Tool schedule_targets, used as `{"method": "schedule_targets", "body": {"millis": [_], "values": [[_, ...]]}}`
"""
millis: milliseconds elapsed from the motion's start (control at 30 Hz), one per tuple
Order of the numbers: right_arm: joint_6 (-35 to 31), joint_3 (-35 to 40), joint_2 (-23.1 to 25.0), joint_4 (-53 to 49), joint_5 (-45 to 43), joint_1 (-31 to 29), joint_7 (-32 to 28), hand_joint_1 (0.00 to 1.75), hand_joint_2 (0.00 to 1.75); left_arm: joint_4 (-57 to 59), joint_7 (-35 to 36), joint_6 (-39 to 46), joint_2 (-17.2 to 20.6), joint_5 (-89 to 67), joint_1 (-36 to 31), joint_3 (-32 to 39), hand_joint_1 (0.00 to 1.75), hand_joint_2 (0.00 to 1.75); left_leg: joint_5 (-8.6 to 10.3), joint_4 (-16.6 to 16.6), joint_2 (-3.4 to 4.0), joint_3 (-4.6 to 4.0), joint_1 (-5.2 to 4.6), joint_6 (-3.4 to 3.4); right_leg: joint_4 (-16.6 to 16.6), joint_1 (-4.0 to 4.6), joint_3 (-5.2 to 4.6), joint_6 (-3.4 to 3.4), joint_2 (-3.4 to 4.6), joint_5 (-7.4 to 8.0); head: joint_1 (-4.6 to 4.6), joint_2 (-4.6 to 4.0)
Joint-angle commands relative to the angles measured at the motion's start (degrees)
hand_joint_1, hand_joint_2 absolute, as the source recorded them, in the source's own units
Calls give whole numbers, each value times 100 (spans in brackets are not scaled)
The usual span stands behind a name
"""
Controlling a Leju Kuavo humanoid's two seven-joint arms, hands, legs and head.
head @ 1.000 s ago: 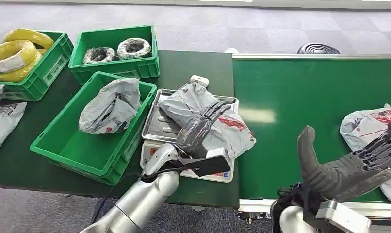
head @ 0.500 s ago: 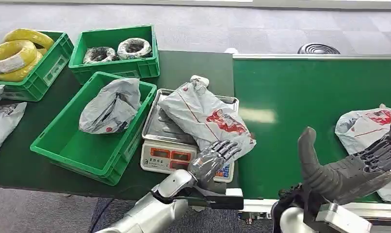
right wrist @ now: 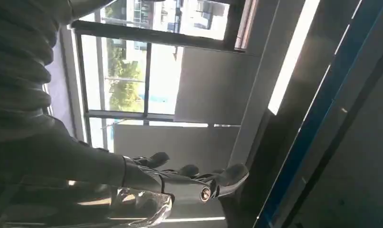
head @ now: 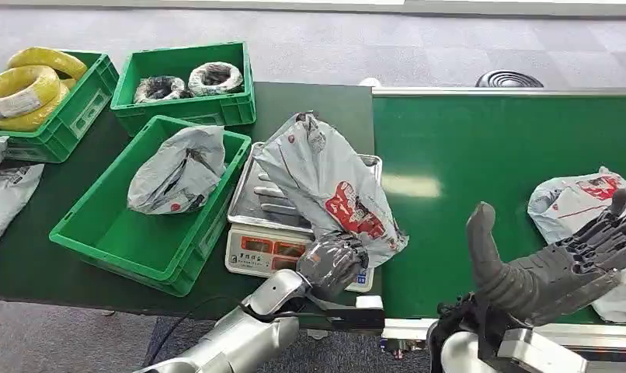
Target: Moved the parcel from conveyor to table for the left to box.
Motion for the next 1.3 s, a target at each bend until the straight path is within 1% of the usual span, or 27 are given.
{"method": "schedule_targets", "body": {"millis": [33, 233, 400, 533, 567, 633, 667, 767, 867, 933, 967, 1000, 1033, 1067, 1167, 1200, 1233, 1267, 1300], "values": [[-5, 96, -22, 365, -16, -29, -7, 0, 175, 553, -72, 146, 119, 89, 125, 252, 175, 175, 3, -13, 25, 15, 1, -3, -12, 2, 9, -2, 6, 8, -2, 0], [-5, 114, -22, 415, -15, -63, -7, 0, 175, 344, -246, 393, 169, 272, 94, 560, 175, 175, 6, -14, 28, 13, 0, -4, -13, 2, 8, -2, 5, 11, -2, 0], [-5, 153, -22, 487, -1, -121, -7, 0, 175, 207, -283, 435, 223, 351, 56, 720, 175, 175, 7, -15, 34, 9, 2, -6, -15, 4, 4, -3, 6, 13, -2, 0], [-5, 181, -22, 554, 10, -140, -7, 0, 175, 111, -321, 472, 265, 400, 88, 833, 175, 175, 2, -8, 25, 14, 1, -4, -8, 3, 9, -2, 8, 7, -2, 0], [-5, 181, -22, 554, 10, -140, -7, 0, 175, 111, -321, 472, 265, 400, 88, 833, 175, 175, 7, -14, 35, 11, 2, -5, -14, 4, 5, -3, 10, 14, -2, 0], [-5, 199, -22, 583, 10, -147, -7, 0, 175, -2, -410, 518, 282, 477, 118, 943, 175, 175, 2, -6, 21, 12, 0, -3, -5, 2, 8, -2, 7, 6, -2, 0], [-5, 204, -22, 587, 13, -149, -7, 0, 175, -59, -445, 576, 288, 511, 123, 992, 175, 175, 7, -12, 33, 9, 1, -5, -11, 3, 3, -3, 9, 13, -2, 0], [-5, 217, -22, 602, 8, -163, -7, 0, 175, -306, -542, 723, 332, 642, 59, 1187, 175, 175, 5, -6, 30, 4, 2, -5, -5, 4, -1, -3, 8, 10, -2, 0], [-5, 238, -22, 660, 0, -193, -7, 0, 175, -895, -640, 868, 494, 793, -134, 1468, 175, 175, 4, -2, 26, -1, 3, -5, -2, 4, -6, -3, 4, 8, -2, 0], [-5, 207, -22, 710, -21, -218, -7, 0, 175, -1896, -628, 889, 720, 861, -272, 1741, 175, 175, 5, 0, 26, -5, 3, -6, 1, 4, -10, -4, 3, 9, -2, 0], [-5, 207, -22, 710, -21, -218, -7, 0, 175, -1896, -628, 889, 720, 861, -272, 1741, 175, 175, 3, 6, 23, -11, 4, -5, 6, 5, -16, -3, 5, 7, -2, 0], [-5, 192, -22, 717, -23, -225, -7, 0, 175, -2367, -429, 635, 846, 868, -377, 1843, 175, 175, 5, 7, 31, -18, 6, -7, 8, 7, -25, -5, 6, 10, 0, 0], [-5, 178, -22, 714, -24, -217, -7, 0, 175, -2852, -364, 605, 888, 915, -356, 1984, 175, 175, 4, 9, 24, -19, 5, -6, 10, 6, -24, -4, 5, 8, -2, 0], [-5, 178, -22, 714, -24, -217, -7, 0, 175, -2852, -364, 605, 888, 915, -356, 1984, 175, 175, 5, 8, 33, -24, 5, -7, 9, 6, -31, -4, 7, 10, -2, 0], [-5, 129, -22, 689, -30, -200, -7, 0, 175, -3557, -244, 501, 993, 882, -434, 2159, 175, 175, 2, 3, 32, -13, 4, -5, 4, 5, -19, -3, 10, 8, -4, 0], [-5, 122, -22, 683, -33, -197, -7, 0, 175, -3695, -206, 497, 1008, 906, -477, 2226, 175, 175, 1, 5, 19, -12, 3, -3, 6, 4, -16, -2, 5, 4, -2, 0], [-5, 109, -22, 668, -34, -190, -7, 0, 175, -3958, -160, 457, 1038, 931, -432, 2299, 175, 175, 3, 2, 26, -15, 4, -5, 3, 5, -20, -2, 2, 7, -2, 0], [-5, 99, -22, 657, -37, -191, -7, 0, 175, -4018, -147, 430, 1049, 928, -441, 2315, 175, 175, 1, 4, 21, -14, 3, -4, 5, 4, -18, -2, 5, 5, -2, 0], [-5, 92, -22, 644, -36, -189, -7, 0, 175, -4110, -136, 408, 1080, 932, -478, 2360, 175, 175, 2, 3, 32, -16, 4, -5, 4, 5, -23, -2, 7, 7, -2, 0]]}}
